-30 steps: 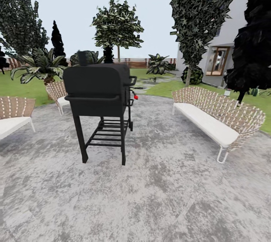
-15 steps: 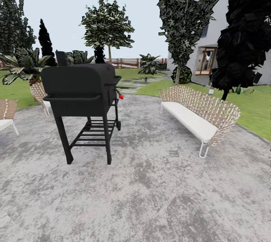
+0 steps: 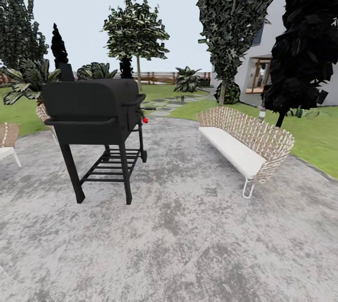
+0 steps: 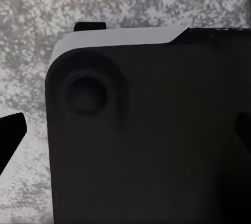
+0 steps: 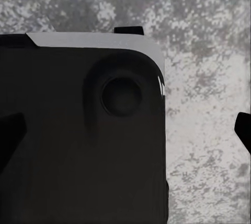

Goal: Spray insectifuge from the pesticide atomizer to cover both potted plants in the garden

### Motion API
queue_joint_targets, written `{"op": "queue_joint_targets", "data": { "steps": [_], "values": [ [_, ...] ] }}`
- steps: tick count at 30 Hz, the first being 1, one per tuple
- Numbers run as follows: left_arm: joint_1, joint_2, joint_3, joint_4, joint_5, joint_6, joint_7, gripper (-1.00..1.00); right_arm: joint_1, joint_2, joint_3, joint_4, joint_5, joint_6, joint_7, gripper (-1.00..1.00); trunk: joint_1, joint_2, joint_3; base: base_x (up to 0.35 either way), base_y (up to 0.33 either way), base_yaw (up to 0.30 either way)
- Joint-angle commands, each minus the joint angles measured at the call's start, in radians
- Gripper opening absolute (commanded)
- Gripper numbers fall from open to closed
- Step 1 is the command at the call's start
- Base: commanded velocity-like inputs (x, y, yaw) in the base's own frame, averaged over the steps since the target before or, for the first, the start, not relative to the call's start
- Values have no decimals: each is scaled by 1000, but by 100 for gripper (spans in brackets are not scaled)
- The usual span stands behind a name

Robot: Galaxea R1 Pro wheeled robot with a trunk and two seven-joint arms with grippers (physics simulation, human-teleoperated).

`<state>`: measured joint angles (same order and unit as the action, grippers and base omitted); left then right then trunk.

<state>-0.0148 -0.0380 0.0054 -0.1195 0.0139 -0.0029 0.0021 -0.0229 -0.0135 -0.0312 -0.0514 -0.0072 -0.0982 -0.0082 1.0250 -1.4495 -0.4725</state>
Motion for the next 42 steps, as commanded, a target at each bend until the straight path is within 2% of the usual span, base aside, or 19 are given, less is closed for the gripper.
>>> {"op": "queue_joint_targets", "data": {
  "steps": [1,10,30,42],
  "values": [
    [-1,0,1,0,1,0,0,100,0,0,-3,1,-1,-5,0,100,0,0,-2,79,-202,139],
    [-1,-1,1,0,1,-1,-2,100,-2,0,-3,1,1,-9,-2,100,0,0,-5,57,-127,57],
    [-1,2,3,0,2,-2,-4,100,-6,-3,-2,1,1,-9,-7,100,0,0,-6,10,-14,2],
    [-1,0,2,0,3,-1,-1,100,-6,-3,2,1,6,-9,-7,100,0,0,-6,158,-173,0]
  ]
}}
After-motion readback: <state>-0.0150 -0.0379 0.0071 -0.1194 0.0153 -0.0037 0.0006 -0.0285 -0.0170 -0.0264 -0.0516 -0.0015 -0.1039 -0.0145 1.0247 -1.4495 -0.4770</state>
